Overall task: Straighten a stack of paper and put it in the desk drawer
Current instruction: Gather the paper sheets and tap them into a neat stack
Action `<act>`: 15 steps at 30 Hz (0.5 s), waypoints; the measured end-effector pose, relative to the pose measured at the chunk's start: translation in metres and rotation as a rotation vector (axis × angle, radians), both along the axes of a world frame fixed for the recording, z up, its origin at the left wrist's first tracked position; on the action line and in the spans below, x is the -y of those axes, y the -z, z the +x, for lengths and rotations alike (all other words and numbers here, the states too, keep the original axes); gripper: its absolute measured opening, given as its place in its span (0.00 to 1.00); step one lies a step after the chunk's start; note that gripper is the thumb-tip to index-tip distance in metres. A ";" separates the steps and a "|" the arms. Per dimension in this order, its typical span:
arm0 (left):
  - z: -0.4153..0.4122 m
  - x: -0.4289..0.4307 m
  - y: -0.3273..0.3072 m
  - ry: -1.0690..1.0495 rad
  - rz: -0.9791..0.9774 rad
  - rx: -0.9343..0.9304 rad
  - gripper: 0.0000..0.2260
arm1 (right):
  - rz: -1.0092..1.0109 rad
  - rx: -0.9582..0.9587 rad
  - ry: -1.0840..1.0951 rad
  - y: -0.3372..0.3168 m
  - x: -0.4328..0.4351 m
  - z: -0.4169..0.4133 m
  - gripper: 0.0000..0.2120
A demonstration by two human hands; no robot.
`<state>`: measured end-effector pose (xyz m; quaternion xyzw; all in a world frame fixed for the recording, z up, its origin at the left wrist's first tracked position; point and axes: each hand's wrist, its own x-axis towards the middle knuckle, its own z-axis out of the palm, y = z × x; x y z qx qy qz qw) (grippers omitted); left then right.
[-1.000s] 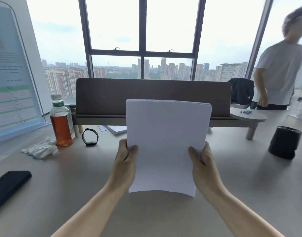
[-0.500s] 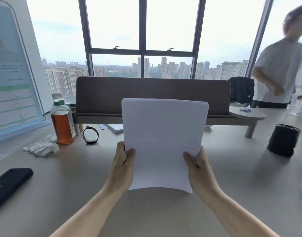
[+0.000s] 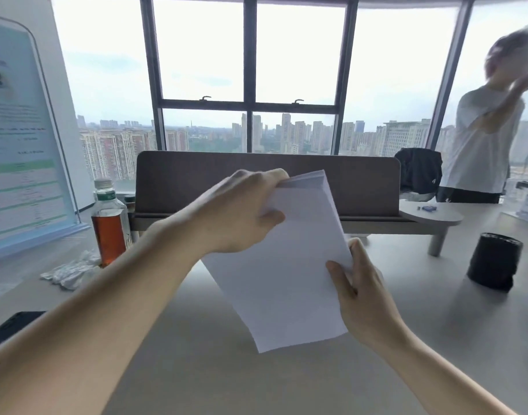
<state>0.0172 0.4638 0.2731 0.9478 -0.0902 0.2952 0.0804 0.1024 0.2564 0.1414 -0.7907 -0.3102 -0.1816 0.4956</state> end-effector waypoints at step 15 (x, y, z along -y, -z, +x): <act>-0.005 -0.055 0.147 0.040 -1.429 -0.004 0.11 | 0.331 -0.511 -0.090 0.018 0.021 0.042 0.07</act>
